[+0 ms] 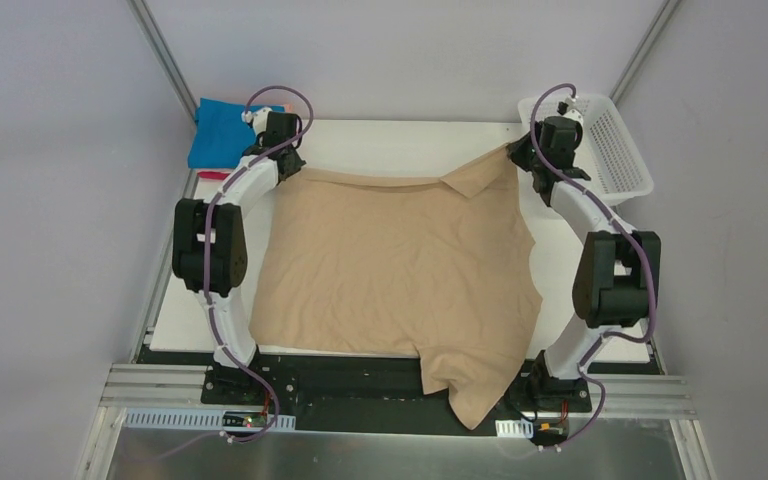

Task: Fold and stack the t-shirts
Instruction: Flatten out the tshirt, then fold the flattened tshirt in 1/3 of the way

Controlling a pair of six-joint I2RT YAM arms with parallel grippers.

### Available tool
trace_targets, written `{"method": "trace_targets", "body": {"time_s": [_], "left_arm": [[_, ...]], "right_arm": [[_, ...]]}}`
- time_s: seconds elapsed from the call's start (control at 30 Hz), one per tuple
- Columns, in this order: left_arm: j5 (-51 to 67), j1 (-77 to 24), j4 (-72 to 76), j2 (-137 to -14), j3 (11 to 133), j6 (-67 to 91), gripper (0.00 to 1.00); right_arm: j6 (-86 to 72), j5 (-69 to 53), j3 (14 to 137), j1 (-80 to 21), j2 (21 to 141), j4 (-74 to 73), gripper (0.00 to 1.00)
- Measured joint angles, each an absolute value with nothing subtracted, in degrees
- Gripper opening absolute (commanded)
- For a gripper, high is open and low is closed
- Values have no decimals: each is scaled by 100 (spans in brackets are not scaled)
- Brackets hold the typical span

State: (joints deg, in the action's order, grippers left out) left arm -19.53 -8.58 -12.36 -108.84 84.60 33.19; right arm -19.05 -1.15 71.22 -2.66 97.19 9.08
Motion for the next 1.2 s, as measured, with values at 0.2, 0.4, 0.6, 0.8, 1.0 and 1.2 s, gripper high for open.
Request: {"method": "trace_targets", "body": {"time_s": [0.2, 0.4, 0.6, 0.8, 1.0, 1.2], "left_arm": [[-1638, -775, -1221, -11603, 9083, 3216, 0], [-1374, -685, -1232, -12051, 9397, 3208, 0], [-1238, -663, -1225, -12077, 9411, 3190, 0], [-1083, -663, -1212, -11830, 9043, 3192, 0], [-899, -663, -1234, -10910, 8106, 3194, 0], [-727, -663, -1221, -10057, 7467, 3188, 0]], "right_arm": [[-1868, 204, 7944, -379, 10571, 657, 0], [-1811, 384, 8407, -482, 11104, 370, 0], [-1778, 493, 8444, -521, 11126, 97, 0], [-1951, 580, 8049, -541, 10444, -701, 0], [-2255, 493, 7651, -552, 9255, -1647, 0], [-2392, 370, 7360, -554, 8560, -2552, 0]]}}
